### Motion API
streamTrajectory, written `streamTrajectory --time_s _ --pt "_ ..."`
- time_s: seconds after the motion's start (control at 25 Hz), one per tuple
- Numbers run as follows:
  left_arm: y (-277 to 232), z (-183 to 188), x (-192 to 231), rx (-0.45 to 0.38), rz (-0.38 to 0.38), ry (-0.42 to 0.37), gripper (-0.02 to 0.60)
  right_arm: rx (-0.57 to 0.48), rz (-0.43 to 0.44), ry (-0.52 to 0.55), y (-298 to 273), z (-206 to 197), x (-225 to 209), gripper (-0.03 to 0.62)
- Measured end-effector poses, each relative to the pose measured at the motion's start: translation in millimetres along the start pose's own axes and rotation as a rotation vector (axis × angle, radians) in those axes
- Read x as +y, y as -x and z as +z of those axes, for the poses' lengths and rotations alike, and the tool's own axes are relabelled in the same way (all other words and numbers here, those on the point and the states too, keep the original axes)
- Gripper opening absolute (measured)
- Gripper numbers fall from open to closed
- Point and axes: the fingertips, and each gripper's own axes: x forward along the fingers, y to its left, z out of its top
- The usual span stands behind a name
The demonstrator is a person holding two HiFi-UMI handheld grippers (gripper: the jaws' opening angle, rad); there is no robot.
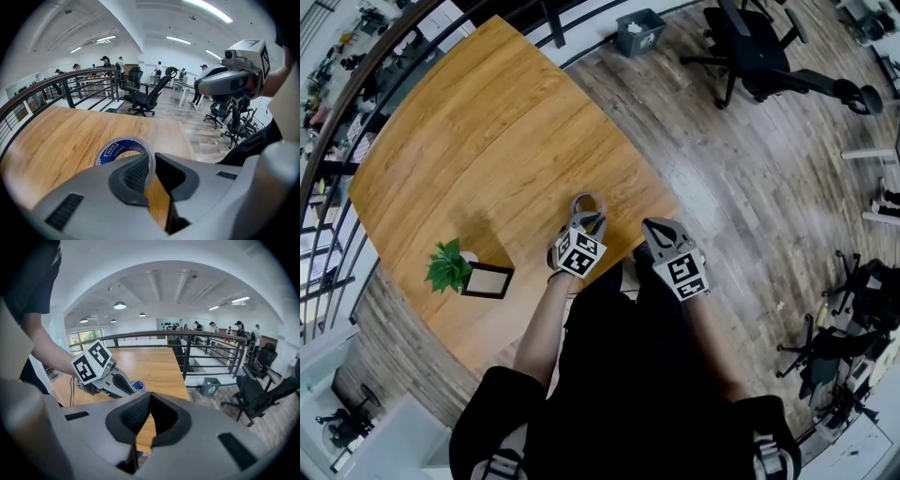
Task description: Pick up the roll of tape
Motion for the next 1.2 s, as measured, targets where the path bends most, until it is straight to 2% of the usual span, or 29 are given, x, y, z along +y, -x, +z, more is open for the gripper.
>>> streamTrajectory --time_s 0.48,0.92,1.2 --pt "43.4 6.3 2.2 -0.043 0.080 0.050 0.058 -0.077 0.078 0.037 -17.4 25.4 3.6 0.008" --pt "92.0 30.7 7.8 -0.137 0.225 0.129 0.060 -0.120 0.143 0.103 -15.4 48.3 2.9 0.008" --pt "119.8 41.7 -4.9 -0.190 0.301 0.140 0.058 -0.143 0.200 0.144 -9.5 59.0 7.0 0.008"
